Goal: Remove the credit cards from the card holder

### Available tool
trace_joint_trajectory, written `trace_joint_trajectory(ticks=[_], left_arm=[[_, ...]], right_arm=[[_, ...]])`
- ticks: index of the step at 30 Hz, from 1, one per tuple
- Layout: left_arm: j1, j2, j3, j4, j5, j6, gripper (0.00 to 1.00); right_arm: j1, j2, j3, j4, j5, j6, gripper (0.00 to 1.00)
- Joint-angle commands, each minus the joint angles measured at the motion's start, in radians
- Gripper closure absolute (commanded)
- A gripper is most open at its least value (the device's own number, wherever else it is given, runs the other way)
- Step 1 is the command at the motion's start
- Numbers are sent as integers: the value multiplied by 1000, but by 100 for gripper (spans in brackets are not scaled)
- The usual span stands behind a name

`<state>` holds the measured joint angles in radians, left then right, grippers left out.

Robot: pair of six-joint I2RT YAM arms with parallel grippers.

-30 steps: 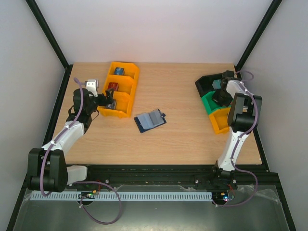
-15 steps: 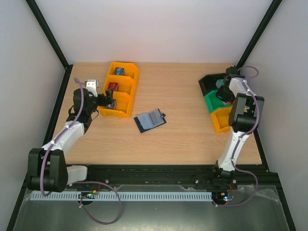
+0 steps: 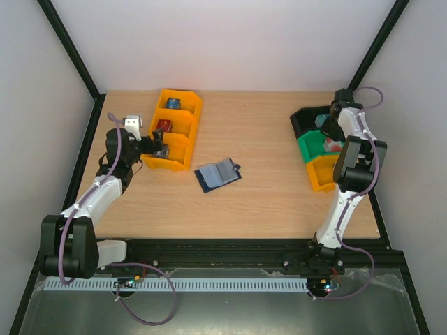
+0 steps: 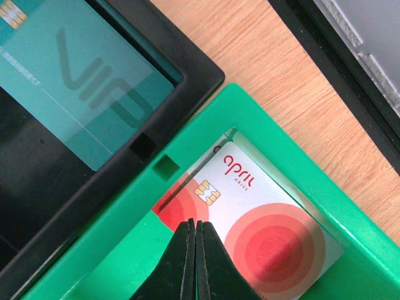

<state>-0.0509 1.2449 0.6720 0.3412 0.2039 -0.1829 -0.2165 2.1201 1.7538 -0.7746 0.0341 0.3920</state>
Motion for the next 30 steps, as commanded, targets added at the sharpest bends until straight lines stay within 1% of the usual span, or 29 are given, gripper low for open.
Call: trace_joint_trajectory(ticks=[1, 4, 6, 8, 11, 15, 17, 18, 19, 21, 23, 27, 30], left_arm=[[6, -13, 23, -9, -9, -4, 1], [6, -12, 31, -20, -9, -31, 0], [6, -11, 38, -30, -3, -58, 1], [6, -13, 45, -44, 22, -84, 1], [-8, -25, 54, -73, 85, -115, 1], [-81, -52, 61, -161, 85, -101, 1], [-126, -69, 44, -186, 85, -85, 1], [-187, -86, 5, -200, 90, -17, 1], [-216, -90, -13, -213, 92, 21, 1], [-279, -90, -34, -249, 96, 83, 1], [-319, -82, -51, -278, 106, 102, 0], [-358, -23, -51, -308, 102, 56, 1], [-364, 66, -21, -334, 106, 6, 0]], right_arm=[[13, -55, 52, -33, -2, -21, 98], [70, -100, 58, -21, -35, -51, 98], [132, -122, 61, -15, -83, -82, 98], [210, -134, 60, -9, -127, -114, 96], [343, -140, 52, 2, -202, -159, 89], [495, -163, -17, 36, -335, -172, 78], [592, -186, -77, 46, -361, -203, 72], [677, -214, -162, 69, -363, -217, 66], [708, -225, -218, 91, -365, -203, 64], [761, -248, -293, 134, -359, -177, 60], [806, -265, -342, 172, -326, -155, 58], [843, -293, -450, 299, -355, -68, 52], [856, -299, -504, 344, -323, -40, 52]])
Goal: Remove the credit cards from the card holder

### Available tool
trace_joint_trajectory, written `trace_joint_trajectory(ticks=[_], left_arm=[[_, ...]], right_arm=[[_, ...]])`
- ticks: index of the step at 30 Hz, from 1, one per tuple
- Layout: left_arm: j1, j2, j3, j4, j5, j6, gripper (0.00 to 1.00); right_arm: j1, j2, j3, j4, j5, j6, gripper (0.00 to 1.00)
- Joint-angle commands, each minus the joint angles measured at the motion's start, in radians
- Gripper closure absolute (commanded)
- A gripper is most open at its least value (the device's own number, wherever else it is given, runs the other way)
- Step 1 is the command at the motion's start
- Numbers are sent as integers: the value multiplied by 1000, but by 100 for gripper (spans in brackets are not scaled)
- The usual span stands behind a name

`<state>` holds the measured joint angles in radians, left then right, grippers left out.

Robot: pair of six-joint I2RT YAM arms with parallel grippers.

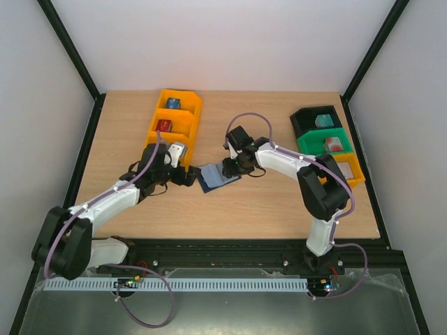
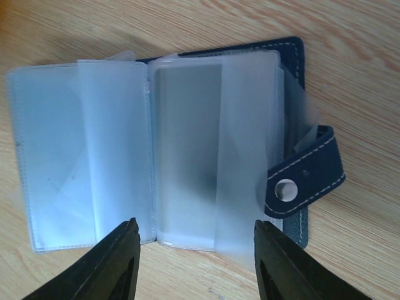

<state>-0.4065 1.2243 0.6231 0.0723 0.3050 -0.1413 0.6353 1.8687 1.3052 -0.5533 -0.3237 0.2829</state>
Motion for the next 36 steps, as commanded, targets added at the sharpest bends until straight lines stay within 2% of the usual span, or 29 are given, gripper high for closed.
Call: trace_joint_trajectory(ticks=[1, 9, 16, 23, 28, 33, 36], left_arm=[[-11, 122, 42, -83, 16, -40, 1], [-106, 291, 123, -100, 21, -38, 1], [-112, 427, 214, -141, -26, -51, 0], [-146, 476, 224, -92, -53, -24, 1], [-172, 480, 237, -74, -42, -6, 6], [-177, 492, 236, -40, -44, -6, 12], [-177, 499, 253, -17, -42, -9, 16]], right_arm=[[4, -50, -74, 136, 51, 84, 51], [4, -23, -144, 189, 95, 132, 54], [4, -9, -161, 203, 111, 128, 54], [4, 17, -164, 248, -9, 117, 55], [1, 55, -147, 262, -101, 132, 56], [1, 42, -169, 310, -173, 139, 60], [1, 45, -172, 324, -210, 139, 66]])
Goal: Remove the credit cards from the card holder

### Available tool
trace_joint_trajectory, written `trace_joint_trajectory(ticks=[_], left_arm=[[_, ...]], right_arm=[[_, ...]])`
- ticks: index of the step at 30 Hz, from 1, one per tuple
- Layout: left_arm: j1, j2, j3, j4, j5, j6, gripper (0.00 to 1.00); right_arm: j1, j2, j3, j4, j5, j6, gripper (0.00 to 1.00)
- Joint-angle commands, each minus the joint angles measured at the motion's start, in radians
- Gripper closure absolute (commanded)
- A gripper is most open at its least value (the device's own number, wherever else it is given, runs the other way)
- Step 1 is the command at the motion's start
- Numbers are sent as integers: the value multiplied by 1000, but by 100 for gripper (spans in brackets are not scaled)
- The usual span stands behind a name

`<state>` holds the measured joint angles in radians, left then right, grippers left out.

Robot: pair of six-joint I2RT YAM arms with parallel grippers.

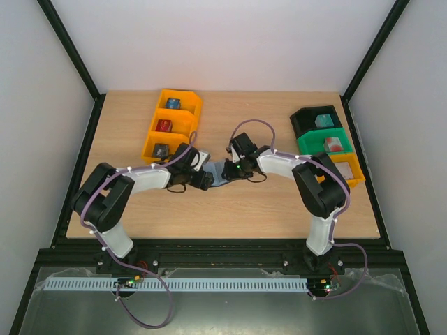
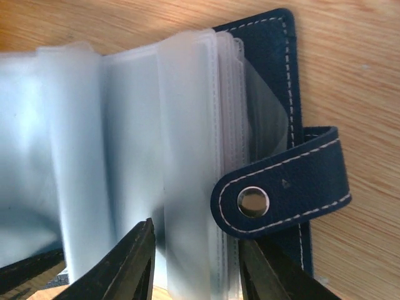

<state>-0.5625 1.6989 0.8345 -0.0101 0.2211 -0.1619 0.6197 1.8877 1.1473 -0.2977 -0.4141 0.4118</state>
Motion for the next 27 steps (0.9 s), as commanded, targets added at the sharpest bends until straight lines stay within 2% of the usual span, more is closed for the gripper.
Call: trace_joint_trajectory(ticks=[1, 5, 6, 9, 11, 15, 22, 27], left_arm=[[-21, 26, 49, 74, 43, 5, 18], [-21, 43, 80, 103, 77, -29, 28], [-21, 47, 83, 106, 89, -34, 37], [-24, 51, 84, 108, 94, -40, 74], [-25, 49, 83, 104, 90, -42, 88], [-25, 32, 88, 87, 95, -10, 98], [-21, -101, 161, -75, 52, 229, 98], [15, -309, 136, -72, 183, 299, 98]], right_arm=[[17, 28, -14, 68, -126, 10, 68], [17, 22, -23, 73, -130, 11, 70], [17, 18, -26, 76, -127, 13, 70], [17, 5, -33, 80, -121, 15, 71], [15, -8, -39, 84, -119, 11, 70], [-38, -74, -62, 93, -145, -4, 69], [-230, -353, -139, 153, -339, -80, 54], [-318, -504, -118, 162, -486, -102, 46]])
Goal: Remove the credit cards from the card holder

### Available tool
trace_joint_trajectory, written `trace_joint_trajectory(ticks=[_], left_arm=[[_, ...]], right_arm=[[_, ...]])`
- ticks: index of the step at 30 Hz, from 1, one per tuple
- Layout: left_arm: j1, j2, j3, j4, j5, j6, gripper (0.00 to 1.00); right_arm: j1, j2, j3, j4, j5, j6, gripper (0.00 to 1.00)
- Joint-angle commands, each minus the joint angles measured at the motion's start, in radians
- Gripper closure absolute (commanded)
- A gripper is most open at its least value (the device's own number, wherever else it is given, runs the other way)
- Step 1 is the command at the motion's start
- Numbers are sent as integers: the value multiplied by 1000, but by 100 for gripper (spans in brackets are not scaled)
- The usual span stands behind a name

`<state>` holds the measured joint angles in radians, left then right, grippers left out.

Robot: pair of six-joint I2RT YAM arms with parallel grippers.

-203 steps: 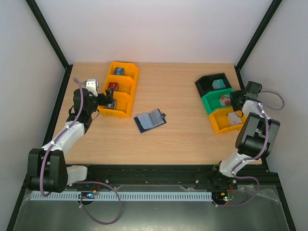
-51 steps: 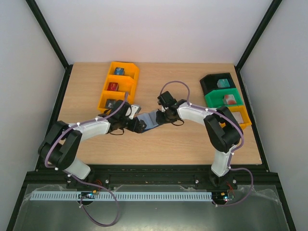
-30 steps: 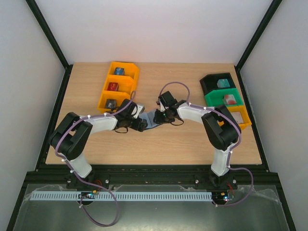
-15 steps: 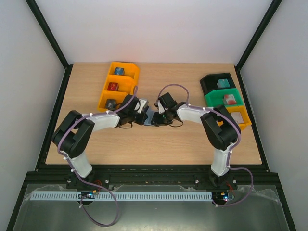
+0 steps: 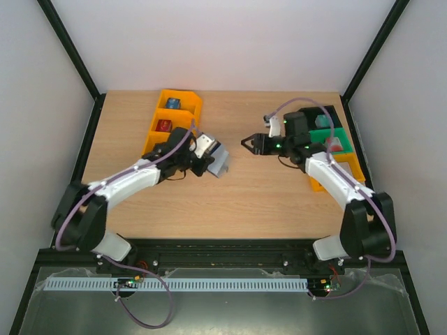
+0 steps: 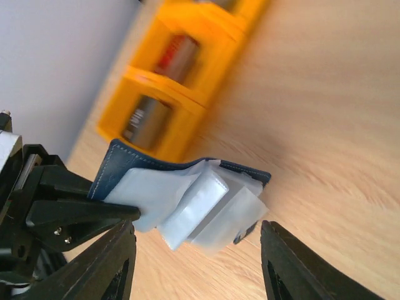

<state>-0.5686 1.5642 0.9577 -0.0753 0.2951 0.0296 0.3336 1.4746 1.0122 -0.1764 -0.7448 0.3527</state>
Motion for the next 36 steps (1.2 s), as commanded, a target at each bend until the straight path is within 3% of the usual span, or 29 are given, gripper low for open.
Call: trace_joint_trajectory(ticks=[1, 5, 9, 14, 20, 36], left_arm=[[24, -232, -10, 23, 145, 123, 98], [29, -446, -71, 153, 254, 117, 98], [30, -540, -53, 230, 278, 5, 98], [44, -609, -40, 365, 294, -140, 98], [49, -627, -27, 474, 369, -238, 98], [48, -682, -55, 552, 457, -214, 98]], right_arm=[[-42, -114, 25, 48, -182, -43, 45], [-54, -212, 75, 118, -278, -8, 40], [-54, -306, 73, 329, -434, 117, 26], [-53, -368, 170, 185, -476, -3, 19], [-53, -421, 146, 181, -447, -9, 19], [-54, -413, 226, 62, -424, -121, 16]])
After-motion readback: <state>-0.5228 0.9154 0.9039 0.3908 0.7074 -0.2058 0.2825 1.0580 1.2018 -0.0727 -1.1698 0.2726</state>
